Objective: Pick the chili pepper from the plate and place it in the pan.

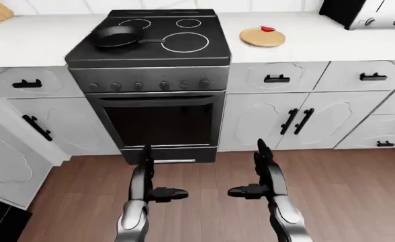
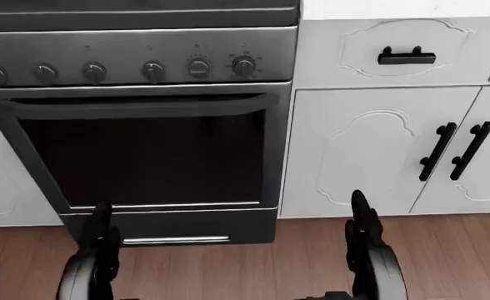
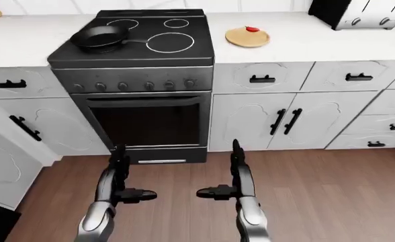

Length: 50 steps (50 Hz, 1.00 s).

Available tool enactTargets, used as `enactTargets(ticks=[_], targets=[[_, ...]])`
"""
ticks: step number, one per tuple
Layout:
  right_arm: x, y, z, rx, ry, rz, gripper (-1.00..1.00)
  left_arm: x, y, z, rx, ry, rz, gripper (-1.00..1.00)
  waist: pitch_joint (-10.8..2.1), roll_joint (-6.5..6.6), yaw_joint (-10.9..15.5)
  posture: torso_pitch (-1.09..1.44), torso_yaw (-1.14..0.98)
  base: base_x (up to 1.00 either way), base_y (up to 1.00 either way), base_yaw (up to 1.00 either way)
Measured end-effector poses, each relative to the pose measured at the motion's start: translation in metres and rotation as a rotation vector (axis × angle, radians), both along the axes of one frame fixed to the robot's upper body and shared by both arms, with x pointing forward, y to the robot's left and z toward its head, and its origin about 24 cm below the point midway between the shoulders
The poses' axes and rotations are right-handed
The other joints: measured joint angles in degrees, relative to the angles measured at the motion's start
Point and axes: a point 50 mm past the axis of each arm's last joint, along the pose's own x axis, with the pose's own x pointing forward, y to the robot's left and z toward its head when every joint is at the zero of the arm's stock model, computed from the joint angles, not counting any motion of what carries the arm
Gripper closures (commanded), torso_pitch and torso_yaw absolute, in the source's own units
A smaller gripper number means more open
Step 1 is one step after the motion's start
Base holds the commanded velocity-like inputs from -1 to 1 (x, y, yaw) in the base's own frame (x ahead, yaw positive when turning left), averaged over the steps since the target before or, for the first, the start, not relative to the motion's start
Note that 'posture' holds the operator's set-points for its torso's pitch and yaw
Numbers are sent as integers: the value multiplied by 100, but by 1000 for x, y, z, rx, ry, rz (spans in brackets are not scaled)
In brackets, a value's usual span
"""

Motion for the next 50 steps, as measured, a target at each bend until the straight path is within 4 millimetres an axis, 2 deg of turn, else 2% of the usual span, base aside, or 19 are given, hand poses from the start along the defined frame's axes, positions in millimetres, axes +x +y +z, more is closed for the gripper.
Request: enactTargets(ticks=[1,3,5,7,10,18,20,22,27,33,37,41,50], targets=[[1,0,4,1,-19,1,-100,0,1,5,1,-19,1,-100,-57,-23,-8,0,0,0,0,0],[7,-2,20,-1,-101,-2,-100,6,0,23,3,-104,-2,-100,-341,-19,34,0,0,0,0,0],[8,-1,23,2,-125,-4,-100,8,-1,25,1,-132,-5,-100,-239,-53,43,0,0,0,0,0],[5,0,19,2,-106,-1,-100,5,-1,18,-1,-102,-4,-100,-312,-49,40,0,0,0,0,0],[4,-1,14,0,-78,-5,-100,3,-1,13,-3,-63,-4,-100,-307,-36,43,0,0,0,0,0],[4,-2,14,-14,-81,-8,-100,5,0,18,-2,-83,0,-100,-379,-23,44,0,0,0,0,0],[25,-6,17,-40,-73,-12,-100,31,-1,19,-1,-69,7,-100,-352,-22,62,0,0,0,0,0],[36,-8,25,-52,-89,-24,-100,43,-2,24,0,-74,20,-100,-402,-28,46,0,0,0,0,0],[38,-11,32,-57,-131,-37,-100,45,-3,31,-5,-114,24,-100,-485,-39,37,0,0,0,0,0],[43,-12,33,-59,-109,-37,-100,51,-1,30,-9,-92,36,-100,-410,-37,41,0,0,0,0,0],[51,-15,49,-70,-134,-44,-100,62,-1,44,-12,-113,41,-100,-372,-37,44,0,0,0,0,0],[62,-18,68,-87,-178,-52,-100,74,1,58,-11,-143,48,-100,-395,-42,41,0,0,0,0,0],[83,-21,97,-119,-168,-49,-100,94,-1,85,-11,-174,51,-100,-368,-50,48,0,0,0,0,0]])
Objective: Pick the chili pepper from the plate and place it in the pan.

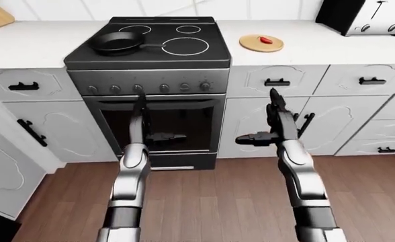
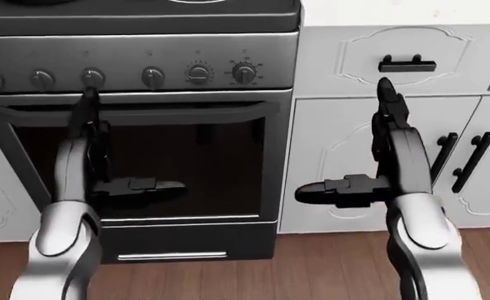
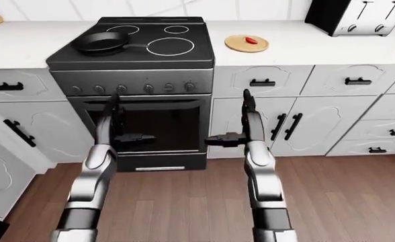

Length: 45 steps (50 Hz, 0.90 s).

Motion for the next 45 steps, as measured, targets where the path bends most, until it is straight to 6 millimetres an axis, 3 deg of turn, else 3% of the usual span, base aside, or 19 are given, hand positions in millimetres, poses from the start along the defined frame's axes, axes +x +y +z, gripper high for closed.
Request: enactTargets(ticks=[7,13,18,26,31,42,45], targets=[[4,-4,32,-21,-8,-7,-100,13,2,29,12,-24,21,-100,4,-20,10,0,0,0,0,0],[9,-19,67,-34,-43,-64,-100,25,3,58,14,-37,19,-100,37,-15,24,0,0,0,0,0],[14,-17,86,-48,-56,-58,-100,32,-1,82,14,-70,5,-100,44,-18,8,0,0,0,0,0],[-8,-23,132,-53,-137,-83,-100,20,4,108,7,-112,26,-100,79,-23,18,0,0,0,0,0],[-15,-18,141,-50,-151,-58,-100,18,8,118,6,-114,32,-100,92,-20,22,0,0,0,0,0],[-15,-21,137,-37,-133,-52,-100,14,10,123,4,-120,39,-100,141,-39,9,0,0,12,0,0],[-16,-24,139,-37,-147,-68,-100,13,5,125,4,-126,19,-100,181,72,-35,0,0,26,-4,0]])
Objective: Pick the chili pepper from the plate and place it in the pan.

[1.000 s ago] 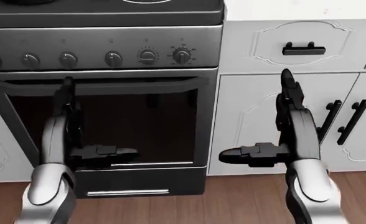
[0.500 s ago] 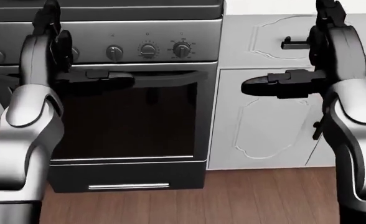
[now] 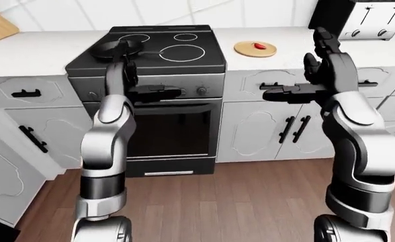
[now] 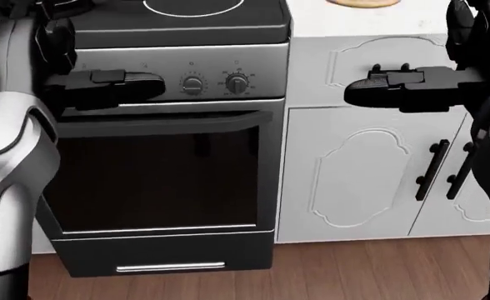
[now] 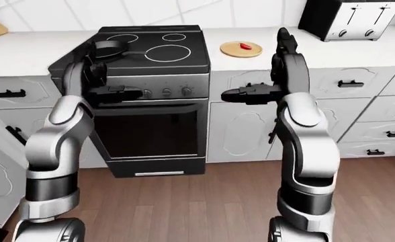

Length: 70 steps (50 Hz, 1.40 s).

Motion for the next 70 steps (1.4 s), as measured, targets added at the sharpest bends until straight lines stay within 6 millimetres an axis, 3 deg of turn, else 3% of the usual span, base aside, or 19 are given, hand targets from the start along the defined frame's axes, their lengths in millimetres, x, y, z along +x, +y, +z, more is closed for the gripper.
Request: enactTargets(ticks=[5,7,11,16,21,27,30,34,37,41,43,48,53,57,58,60,63,67,70], targets=[[0,-2,1,1,-4,-15,-100,0,-3,0,2,4,-18,-100,12,263,7,0,0,26,-4,0],[0,3,-1,1,3,4,-100,-1,2,-1,0,9,3,-100,11,159,55,0,0,27,-4,0],[2,8,-3,1,20,35,-100,0,9,-4,0,27,34,-100,-54,138,105,0,0,27,-4,0],[-1,6,4,1,-12,25,-100,-1,6,5,8,-12,23,-100,-64,-282,155,0,0,26,-7,0],[0,-3,-4,10,21,-17,-100,2,-4,-5,8,30,-20,-100,10,-285,-13,0,0,27,-8,0],[0,2,2,1,-4,1,-100,2,1,-1,6,16,1,-100,48,89,-30,0,0,27,-9,0],[0,4,4,2,-12,12,-100,1,3,4,10,-10,7,-100,-25,332,-19,0,0,27,-9,0],[3,11,-7,3,39,48,-100,2,11,-7,5,32,40,-100,-12,286,100,0,0,27,-9,0],[3,9,-6,6,37,40,-100,3,10,-6,8,36,39,-100,-55,161,112,0,0,27,-9,0],[1,8,1,2,-3,32,-100,1,9,1,12,3,33,-100,-51,-144,164,0,0,27,-10,0],[1,7,3,1,-11,30,-100,1,8,4,12,-9,30,-100,-105,-403,160,0,0,27,-9,0],[2,-1,-7,14,33,-10,-100,3,-2,-10,17,44,-12,-100,-30,-341,3,0,0,27,-10,0],[1,1,-2,9,13,2,-100,3,2,-5,16,26,2,-100,11,4,-17,0,0,27,-10,0],[2,2,-1,10,5,7,-100,3,4,2,19,-6,10,-100,-65,349,-51,0,0,27,-10,0],[3,5,-4,13,12,18,-100,2,7,1,19,-6,20,-100,-45,286,-12,0,0,27,-9,0],[4,10,-9,10,39,40,-100,3,11,-7,14,24,39,-100,9,317,45,0,0,27,-11,0],[5,10,-11,11,51,50,-100,4,12,-11,15,51,46,-100,-59,259,87,0,0,27,-10,0],[1,7,-1,9,6,36,-100,2,9,-2,19,12,34,-100,-66,-12,136,0,0,27,-10,0],[0,9,4,7,-16,41,-100,2,8,2,19,-6,33,-100,-109,-319,174,0,0,26,-10,0]])
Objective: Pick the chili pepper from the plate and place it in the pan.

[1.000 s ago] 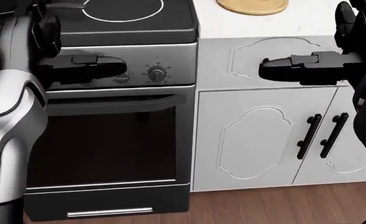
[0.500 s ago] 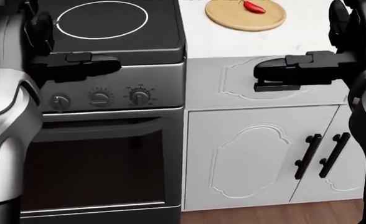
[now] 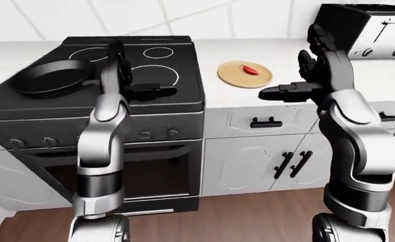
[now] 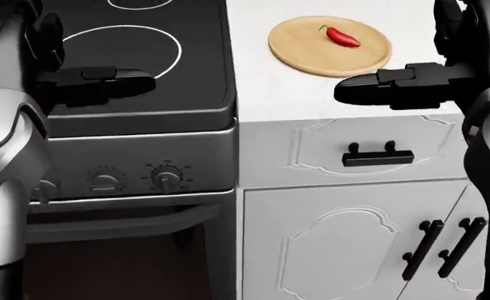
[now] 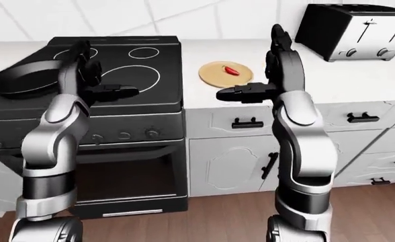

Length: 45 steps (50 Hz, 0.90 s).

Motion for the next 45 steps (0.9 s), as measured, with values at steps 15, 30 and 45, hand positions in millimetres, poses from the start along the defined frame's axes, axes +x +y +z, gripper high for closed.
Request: enactTargets(ticks=[15,30,45], targets=[[1,-3,-3,4,8,-20,-100,-1,-4,2,2,-4,-22,-100,55,623,-197,0,0,27,-10,0],[0,-3,-3,2,17,-17,-100,0,-7,-4,-2,15,-30,-100,73,-31,-106,0,0,27,-9,0],[5,-1,-13,3,70,-26,-100,0,-3,-7,-3,31,-21,-100,150,322,-205,0,0,3,0,0]])
